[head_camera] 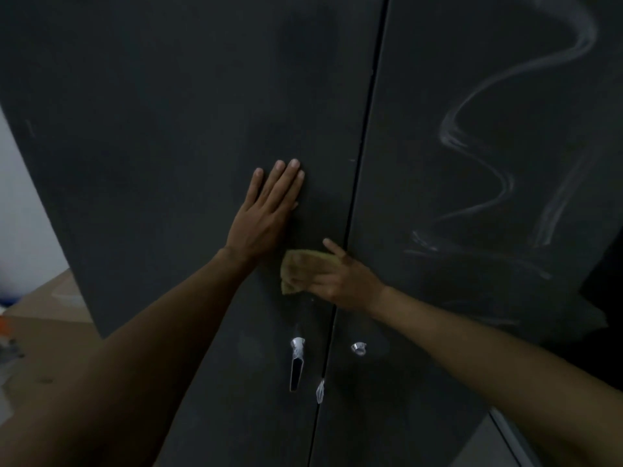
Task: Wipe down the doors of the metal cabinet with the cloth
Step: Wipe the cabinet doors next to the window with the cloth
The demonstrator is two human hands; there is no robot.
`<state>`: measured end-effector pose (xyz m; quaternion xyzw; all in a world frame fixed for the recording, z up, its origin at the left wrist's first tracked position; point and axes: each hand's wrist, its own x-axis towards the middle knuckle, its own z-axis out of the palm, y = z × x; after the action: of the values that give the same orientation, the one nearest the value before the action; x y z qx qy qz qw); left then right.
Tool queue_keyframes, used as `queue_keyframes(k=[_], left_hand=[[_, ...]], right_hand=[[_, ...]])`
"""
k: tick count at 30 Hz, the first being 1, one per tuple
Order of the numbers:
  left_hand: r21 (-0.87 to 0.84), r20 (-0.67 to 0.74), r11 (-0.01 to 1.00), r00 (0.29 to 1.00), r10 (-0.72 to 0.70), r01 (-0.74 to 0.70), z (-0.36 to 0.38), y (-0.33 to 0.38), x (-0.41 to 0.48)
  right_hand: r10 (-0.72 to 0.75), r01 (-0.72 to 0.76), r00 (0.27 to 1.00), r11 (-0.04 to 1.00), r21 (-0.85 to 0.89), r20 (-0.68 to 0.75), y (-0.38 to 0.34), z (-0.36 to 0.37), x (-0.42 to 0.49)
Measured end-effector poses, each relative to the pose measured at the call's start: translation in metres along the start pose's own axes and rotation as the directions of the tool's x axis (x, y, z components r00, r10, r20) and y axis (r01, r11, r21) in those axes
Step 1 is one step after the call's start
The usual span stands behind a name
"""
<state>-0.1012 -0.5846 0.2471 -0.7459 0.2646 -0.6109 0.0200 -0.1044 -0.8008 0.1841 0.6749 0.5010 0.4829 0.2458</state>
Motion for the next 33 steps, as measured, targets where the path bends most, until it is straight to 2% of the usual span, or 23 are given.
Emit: queue_keyframes(k=[2, 3, 7, 9, 15, 19, 22, 25, 28, 33], left_hand=[[0.025, 0.005, 1.000, 1.000, 0.007, -0.007, -0.001, 0.003, -0.001], [0.036, 0.002, 0.999, 1.000, 0.011, -0.011, -0.001, 0.004, -0.001], [0.032, -0.007, 0.999, 1.000, -0.003, 0.003, 0.002, 0.012, -0.008], [0.003, 0.007, 1.000, 1.000, -0.026, 0.026, 0.006, 0.017, -0.013], [-0.036, 0.027, 0.998, 0.998, -0.055, 0.056, 0.018, 0.032, -0.029], [-0.036, 0.026, 0.999, 0.999, -0.033, 0.034, 0.021, 0.040, -0.039], [-0.028, 0.041, 0.999, 0.998, -0.037, 0.038, 0.022, 0.043, -0.044], [-0.036, 0.054, 0.997, 0.997, -0.063, 0.065, 0.025, 0.050, -0.046], [-0.048, 0.078, 0.995, 0.993, -0.087, 0.091, 0.027, 0.060, -0.048], [-0.069, 0.123, 0.992, 0.988, -0.092, 0.101, 0.027, 0.066, -0.050]], right_hand=[[-0.133, 0.136, 0.990, 0.989, -0.049, 0.049, 0.008, -0.001, -0.019], [-0.142, 0.144, 0.989, 0.988, -0.060, 0.051, 0.015, -0.003, -0.025], [0.071, -0.070, 0.997, 0.994, -0.078, 0.002, 0.025, -0.010, -0.025], [0.125, -0.124, 0.992, 0.989, -0.076, 0.009, 0.011, -0.009, -0.020], [-0.087, 0.086, 0.986, 0.996, 0.013, 0.142, -0.026, 0.005, -0.037], [-0.171, 0.180, 0.973, 0.982, -0.051, 0.155, -0.010, 0.005, -0.050], [0.005, 0.005, 0.995, 0.995, -0.102, 0.096, 0.006, 0.002, -0.050], [0.160, -0.155, 0.986, 0.984, -0.089, 0.055, -0.006, 0.003, -0.049], [0.106, -0.105, 0.984, 0.994, -0.013, 0.143, -0.035, 0.007, -0.054], [0.015, -0.006, 0.978, 0.999, -0.044, 0.206, -0.049, 0.017, -0.071]])
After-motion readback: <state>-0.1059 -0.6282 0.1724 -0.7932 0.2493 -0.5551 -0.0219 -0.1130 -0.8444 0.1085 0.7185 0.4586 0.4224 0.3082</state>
